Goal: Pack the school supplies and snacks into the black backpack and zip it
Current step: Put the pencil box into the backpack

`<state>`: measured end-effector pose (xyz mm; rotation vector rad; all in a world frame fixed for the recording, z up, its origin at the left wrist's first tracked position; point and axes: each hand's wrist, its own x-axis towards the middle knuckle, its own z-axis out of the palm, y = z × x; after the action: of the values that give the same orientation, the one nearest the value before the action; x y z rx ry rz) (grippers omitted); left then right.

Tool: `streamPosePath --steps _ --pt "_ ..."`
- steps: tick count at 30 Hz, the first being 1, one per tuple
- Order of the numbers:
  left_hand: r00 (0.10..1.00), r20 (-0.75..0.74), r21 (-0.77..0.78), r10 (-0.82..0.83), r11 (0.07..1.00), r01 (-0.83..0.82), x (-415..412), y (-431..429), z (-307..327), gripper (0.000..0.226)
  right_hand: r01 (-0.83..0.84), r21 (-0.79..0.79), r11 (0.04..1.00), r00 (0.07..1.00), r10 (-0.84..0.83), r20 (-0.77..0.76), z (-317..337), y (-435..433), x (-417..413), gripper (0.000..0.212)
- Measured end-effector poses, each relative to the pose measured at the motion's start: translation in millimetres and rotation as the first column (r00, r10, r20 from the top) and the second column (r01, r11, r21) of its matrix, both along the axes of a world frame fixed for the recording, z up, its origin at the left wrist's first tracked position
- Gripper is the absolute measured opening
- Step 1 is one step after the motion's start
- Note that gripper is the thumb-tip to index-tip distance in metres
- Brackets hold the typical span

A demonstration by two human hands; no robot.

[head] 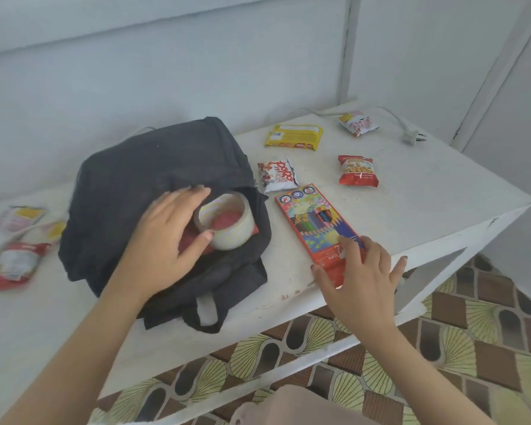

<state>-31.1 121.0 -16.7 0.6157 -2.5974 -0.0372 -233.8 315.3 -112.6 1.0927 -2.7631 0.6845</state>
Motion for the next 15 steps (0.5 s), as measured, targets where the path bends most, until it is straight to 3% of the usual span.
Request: streamPosePath --steps 4,8,11,15 --pt "0.974 0.222 -0.138 0.044 0.99 -0.013 3.1 -56.5 24.3 0.088 0.061 0.051 0.997 0.998 -0.062 0.009 6.6 -6.5 10.2 0.063" --pt "0.905 0.424 0.043 -0.033 0.999 0.016 5.3 -92.3 27.6 0.122 0.125 0.077 0.989 0.992 -0.126 0.013 12.5 -14.2 20.7 0.064" --pt "0.938 0.343 0.071 -0.05 0.997 0.027 8.1 -104.8 29.4 0.097 0.169 0.102 0.98 0.985 -0.172 0.015 15.0 -17.8 26.4 0.064" --pt "0.966 0.255 -0.093 0.026 0.996 -0.002 10.4 -108.4 43.5 0.055 0.22 0.108 0.969 0.975 -0.223 0.018 17.4 -23.1 35.4 0.064"
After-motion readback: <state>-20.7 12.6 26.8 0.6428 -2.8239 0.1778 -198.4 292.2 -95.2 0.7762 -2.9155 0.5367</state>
